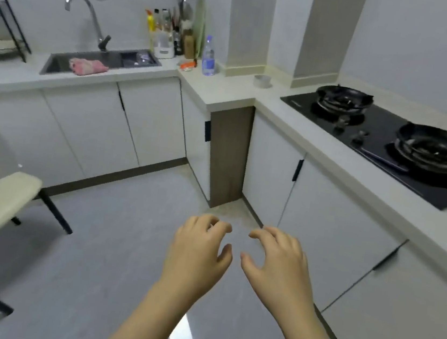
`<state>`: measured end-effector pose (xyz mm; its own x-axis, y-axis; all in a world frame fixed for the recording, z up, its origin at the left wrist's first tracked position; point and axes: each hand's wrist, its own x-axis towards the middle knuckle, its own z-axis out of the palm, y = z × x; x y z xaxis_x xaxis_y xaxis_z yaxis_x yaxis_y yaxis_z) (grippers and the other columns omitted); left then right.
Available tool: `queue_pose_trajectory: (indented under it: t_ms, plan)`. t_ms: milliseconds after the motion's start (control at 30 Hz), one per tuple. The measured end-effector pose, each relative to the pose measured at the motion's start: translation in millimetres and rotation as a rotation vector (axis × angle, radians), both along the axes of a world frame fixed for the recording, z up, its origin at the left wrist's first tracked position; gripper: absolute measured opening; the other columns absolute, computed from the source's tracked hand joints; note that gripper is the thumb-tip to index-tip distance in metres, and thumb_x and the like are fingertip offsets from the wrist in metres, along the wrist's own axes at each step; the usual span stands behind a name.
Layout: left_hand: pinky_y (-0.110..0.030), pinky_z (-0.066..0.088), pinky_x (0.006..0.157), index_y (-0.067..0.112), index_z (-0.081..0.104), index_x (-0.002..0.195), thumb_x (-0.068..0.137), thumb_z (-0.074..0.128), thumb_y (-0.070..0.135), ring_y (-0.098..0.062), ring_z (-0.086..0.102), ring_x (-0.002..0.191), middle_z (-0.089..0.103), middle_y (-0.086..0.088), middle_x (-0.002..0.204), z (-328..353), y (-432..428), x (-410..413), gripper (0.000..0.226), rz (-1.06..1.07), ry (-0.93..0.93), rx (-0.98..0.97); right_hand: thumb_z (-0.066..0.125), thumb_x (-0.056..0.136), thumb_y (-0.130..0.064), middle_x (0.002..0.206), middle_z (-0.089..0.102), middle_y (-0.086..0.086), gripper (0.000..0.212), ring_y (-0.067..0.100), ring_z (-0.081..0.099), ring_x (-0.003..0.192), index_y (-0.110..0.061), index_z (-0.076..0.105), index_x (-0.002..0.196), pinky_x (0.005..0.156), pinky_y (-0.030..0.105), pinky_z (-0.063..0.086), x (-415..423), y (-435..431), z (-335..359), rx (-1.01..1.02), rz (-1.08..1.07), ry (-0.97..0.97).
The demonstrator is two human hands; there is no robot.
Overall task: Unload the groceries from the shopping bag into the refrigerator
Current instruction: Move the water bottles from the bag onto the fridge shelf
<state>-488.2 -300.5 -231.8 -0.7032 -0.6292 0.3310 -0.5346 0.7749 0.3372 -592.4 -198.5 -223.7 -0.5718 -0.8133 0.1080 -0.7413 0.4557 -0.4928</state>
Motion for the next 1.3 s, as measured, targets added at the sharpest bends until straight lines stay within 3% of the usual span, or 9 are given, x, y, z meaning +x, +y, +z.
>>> queue_pose_trajectory:
  t_ms: [100, 633, 800, 1067, 1300]
  plan:
    - [-0.025, 0.050, 0.060, 0.021, 0.067, 0.090, 0.067, 0.080, 0.024, -0.017, 0.062, 0.078, 0.064, 0.004, 0.088, -5, 1, -54, 0.026, -0.155, -0.026, -0.009, 0.046, 0.092, -0.041, 0.139, 0.036, -0.017, 0.037, 0.007, 0.027, 0.130, -0.036, 0.043, 0.129, 0.106, 0.023, 0.023, -40, 18, 2, 0.016, -0.137, -0.013]
    - [-0.031, 0.052, 0.060, 0.018, 0.068, 0.092, 0.066, 0.073, 0.025, -0.020, 0.063, 0.076, 0.065, 0.002, 0.088, -4, -10, -363, 0.027, -0.715, 0.058, -0.061, 0.045, 0.092, -0.041, 0.142, 0.033, -0.016, 0.038, 0.008, 0.025, 0.131, -0.036, 0.042, 0.130, 0.106, 0.023, 0.022, -272, 34, 16, 0.072, -0.654, 0.017]
    - [-0.029, 0.052, 0.057, 0.021, 0.068, 0.087, 0.071, 0.050, 0.033, -0.019, 0.062, 0.073, 0.063, 0.004, 0.084, 4, 13, -436, 0.027, -0.876, 0.119, -0.102, 0.046, 0.092, -0.038, 0.140, 0.033, -0.017, 0.036, 0.008, 0.026, 0.130, -0.038, 0.043, 0.127, 0.104, 0.023, 0.022, -317, 58, 27, 0.088, -0.813, 0.043]
    - [-0.030, 0.049, 0.051, 0.020, 0.068, 0.083, 0.065, 0.055, 0.032, -0.020, 0.060, 0.065, 0.061, 0.004, 0.077, 21, 77, -522, 0.025, -1.091, 0.143, -0.115, 0.051, 0.089, -0.039, 0.135, 0.040, -0.016, 0.037, 0.011, 0.031, 0.126, -0.036, 0.048, 0.125, 0.103, 0.025, 0.024, -374, 119, 33, 0.082, -1.030, 0.091]
    - [-0.033, 0.051, 0.052, 0.020, 0.067, 0.082, 0.069, 0.039, 0.035, -0.021, 0.058, 0.065, 0.061, 0.004, 0.078, 42, 144, -594, 0.034, -1.182, 0.140, -0.147, 0.055, 0.085, -0.033, 0.131, 0.048, -0.012, 0.036, 0.016, 0.040, 0.119, -0.031, 0.054, 0.120, 0.100, 0.028, 0.028, -437, 183, 45, 0.017, -1.154, 0.170]
